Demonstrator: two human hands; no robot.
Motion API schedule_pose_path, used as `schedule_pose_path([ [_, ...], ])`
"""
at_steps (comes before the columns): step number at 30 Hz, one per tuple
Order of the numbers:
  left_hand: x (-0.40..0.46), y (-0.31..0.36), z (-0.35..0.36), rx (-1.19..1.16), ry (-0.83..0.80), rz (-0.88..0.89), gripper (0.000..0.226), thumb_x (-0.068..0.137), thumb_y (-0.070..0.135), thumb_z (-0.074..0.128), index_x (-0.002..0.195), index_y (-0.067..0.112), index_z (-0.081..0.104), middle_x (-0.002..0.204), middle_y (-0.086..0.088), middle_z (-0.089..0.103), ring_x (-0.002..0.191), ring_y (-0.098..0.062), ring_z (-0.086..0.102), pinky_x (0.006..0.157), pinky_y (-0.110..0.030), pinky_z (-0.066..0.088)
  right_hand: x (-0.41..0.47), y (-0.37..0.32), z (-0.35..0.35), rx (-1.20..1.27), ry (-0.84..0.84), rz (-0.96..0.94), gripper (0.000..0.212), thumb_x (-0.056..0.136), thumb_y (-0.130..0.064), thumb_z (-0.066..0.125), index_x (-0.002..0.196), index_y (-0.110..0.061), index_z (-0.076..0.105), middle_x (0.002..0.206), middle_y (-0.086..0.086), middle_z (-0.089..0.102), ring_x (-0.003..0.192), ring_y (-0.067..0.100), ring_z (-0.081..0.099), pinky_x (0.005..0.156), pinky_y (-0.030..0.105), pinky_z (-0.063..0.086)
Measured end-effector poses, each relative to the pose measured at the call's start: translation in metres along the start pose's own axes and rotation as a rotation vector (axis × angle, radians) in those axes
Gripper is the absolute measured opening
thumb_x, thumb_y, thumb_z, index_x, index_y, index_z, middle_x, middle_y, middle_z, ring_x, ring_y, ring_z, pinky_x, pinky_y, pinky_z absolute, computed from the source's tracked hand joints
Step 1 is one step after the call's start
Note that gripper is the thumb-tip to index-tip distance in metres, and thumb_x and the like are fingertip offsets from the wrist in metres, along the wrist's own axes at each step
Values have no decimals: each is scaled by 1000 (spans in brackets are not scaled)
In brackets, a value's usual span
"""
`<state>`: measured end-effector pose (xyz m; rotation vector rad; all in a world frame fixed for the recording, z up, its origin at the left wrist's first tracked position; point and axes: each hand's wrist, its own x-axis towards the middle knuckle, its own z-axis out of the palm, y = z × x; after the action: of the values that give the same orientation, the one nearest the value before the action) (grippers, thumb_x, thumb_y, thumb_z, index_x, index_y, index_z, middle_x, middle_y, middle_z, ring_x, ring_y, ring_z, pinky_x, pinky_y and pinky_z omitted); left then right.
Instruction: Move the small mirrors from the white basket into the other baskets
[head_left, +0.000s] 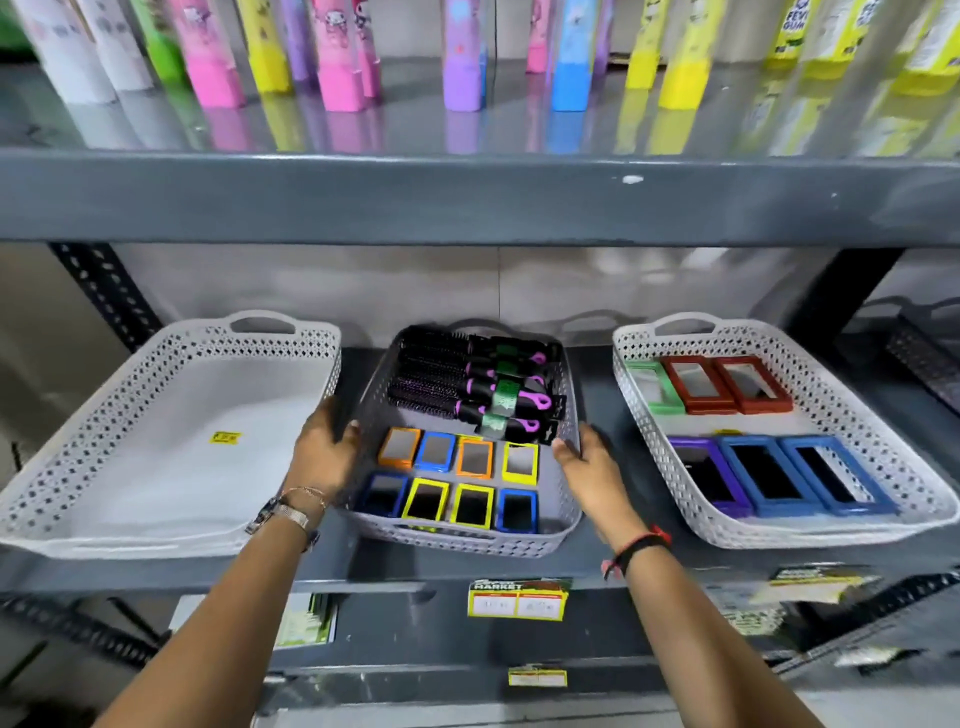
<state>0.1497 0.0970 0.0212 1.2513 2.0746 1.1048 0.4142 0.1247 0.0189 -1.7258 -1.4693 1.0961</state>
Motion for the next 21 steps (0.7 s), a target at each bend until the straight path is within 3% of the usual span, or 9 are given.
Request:
schedule_pose_path([
  [1, 5, -8, 2, -9, -16, -15, 46, 92, 10, 49, 135, 0, 38, 135, -20, 48, 124, -33, 45, 105, -39, 34, -1, 2, 3, -2, -8, 16, 56, 95, -17, 44, 144, -10, 18, 146, 16, 37, 124, 30, 47, 101, 33, 41],
  [3, 10, -19, 9, -34, -53, -54, 46, 93, 9, 47, 137, 0, 36, 135, -21, 47, 124, -35, 45, 106, -41, 34, -4, 5, 8, -12, -1, 32, 57, 94, -7, 41, 145, -13, 15, 127, 20, 53, 78, 22, 61, 65, 22, 52],
  [5, 9, -22, 14, -84, -60, -109, 45, 94, 8, 44, 137, 0, 35, 135, -22, 46, 123, -35, 45, 104, -37, 34, -5, 7, 12, -22, 38, 48, 59, 91, 2, 36, 145, -14, 15, 105, 20, 59, 56, 18, 50, 42, 19, 40],
  [9, 4, -23, 23, -233, -57, -240, 41, 97, 11, 39, 136, -2, 37, 121, -25, 56, 110, -36, 52, 92, -30, 41, 5, 14, 9, -13, 73, 40, 58, 87, 7, 31, 141, -17, 28, 116, 21, 60, 66, 22, 52, 48, 22, 39],
  [11, -3, -24, 31, -292, -40, -270, 41, 97, 10, 37, 137, -2, 35, 117, -27, 57, 105, -38, 54, 87, -35, 44, 10, 15, 2, 9, 49, 55, 58, 89, 6, 30, 140, -20, 30, 120, 17, 58, 68, 22, 56, 54, 28, 46],
  [12, -7, -23, 35, -323, -27, -284, 41, 97, 9, 36, 137, -2, 35, 124, -28, 53, 109, -37, 52, 90, -38, 42, 13, 14, -2, 14, 32, 68, 58, 90, 6, 29, 141, -22, 29, 122, 15, 56, 79, 27, 61, 64, 36, 53],
  [14, -14, -21, 43, -364, 0, -287, 40, 98, 8, 35, 136, -2, 36, 132, -25, 47, 116, -37, 48, 95, -41, 38, 17, 15, -12, 4, 3, 93, 56, 92, 6, 29, 142, -20, 27, 134, 15, 48, 110, 36, 56, 92, 45, 48],
  [18, -24, -15, 51, -405, 43, -280, 40, 98, 7, 35, 137, 0, 35, 134, -18, 47, 123, -34, 44, 100, -34, 35, 22, 18, -21, 21, -27, 77, 53, 93, 3, 32, 141, -20, 29, 133, 10, 48, 89, 22, 56, 73, 28, 50],
  [21, -23, -15, 53, -399, 40, -281, 40, 98, 9, 34, 138, 3, 36, 135, -18, 47, 121, -36, 46, 102, -40, 35, 23, 19, -23, 43, -42, 82, 53, 93, 4, 31, 141, -17, 27, 146, 13, 36, 125, 30, 44, 104, 39, 37],
])
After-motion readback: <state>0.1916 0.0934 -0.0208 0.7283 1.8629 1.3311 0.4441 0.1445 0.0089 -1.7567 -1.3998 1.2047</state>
